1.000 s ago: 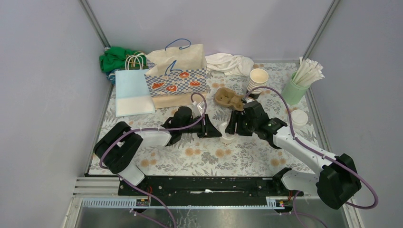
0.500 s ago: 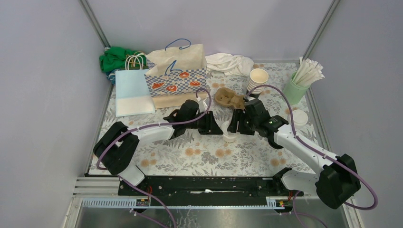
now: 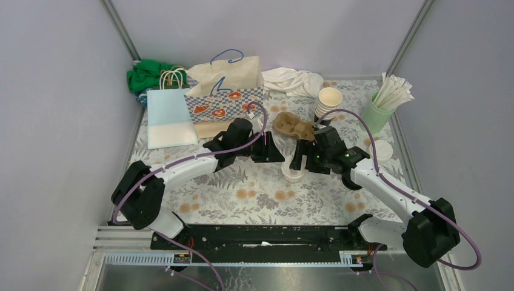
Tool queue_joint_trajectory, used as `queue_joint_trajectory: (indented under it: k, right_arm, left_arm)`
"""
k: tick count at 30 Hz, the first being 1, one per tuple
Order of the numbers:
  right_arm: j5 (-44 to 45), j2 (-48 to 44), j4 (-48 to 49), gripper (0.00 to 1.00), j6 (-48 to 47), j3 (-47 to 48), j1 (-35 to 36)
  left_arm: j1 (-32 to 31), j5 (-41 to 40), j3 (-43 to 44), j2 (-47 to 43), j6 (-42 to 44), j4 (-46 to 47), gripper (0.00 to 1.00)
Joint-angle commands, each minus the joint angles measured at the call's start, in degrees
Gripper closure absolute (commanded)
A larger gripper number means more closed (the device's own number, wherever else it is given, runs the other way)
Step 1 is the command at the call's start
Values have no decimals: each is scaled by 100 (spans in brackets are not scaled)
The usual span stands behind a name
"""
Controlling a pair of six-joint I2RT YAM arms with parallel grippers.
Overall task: Pack the takeout coffee
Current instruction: Close the cup lid on the coffee cup.
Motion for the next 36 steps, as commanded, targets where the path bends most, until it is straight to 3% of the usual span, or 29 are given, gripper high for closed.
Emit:
queue_joint_trajectory:
  k: [1, 7, 11, 18, 21, 29, 32, 35, 36]
  right_arm:
    - [90, -200, -394, 9, -182, 279, -43]
    - [189, -313, -535, 12, -215, 393, -87]
    - [291, -315, -629, 1, -262, 510, -95]
    - [333, -182, -970, 0, -500, 959, -89]
    - [559, -84, -1162, 0, -445, 1139, -18]
    - [2189, -28, -1861, 0, 139, 1795, 139]
    - [2549, -168, -2126, 0, 39, 1888, 143]
    - [1995, -453, -1657, 0, -78, 1534, 137]
    - [1888, -443, -1664, 0, 2, 1543, 144]
  left_arm:
    - [28, -155, 300, -261, 217, -170, 58]
    - [58, -253, 518, -299, 404, -484, 57]
    - [100, -311, 653, -353, 527, -713, 57]
    - [128, -688, 906, -769, 863, -1273, 54]
    - [150, -1016, 969, -1004, 1076, -1554, 47]
    - [216, -1850, 818, -1969, 1586, -1936, 36]
    - [252, -2128, 878, -2363, 1779, -2273, 23]
    - [414, -2464, 1068, -2566, 1882, -2724, 4]
    - [510, -2519, 1152, -2600, 1911, -2867, 1]
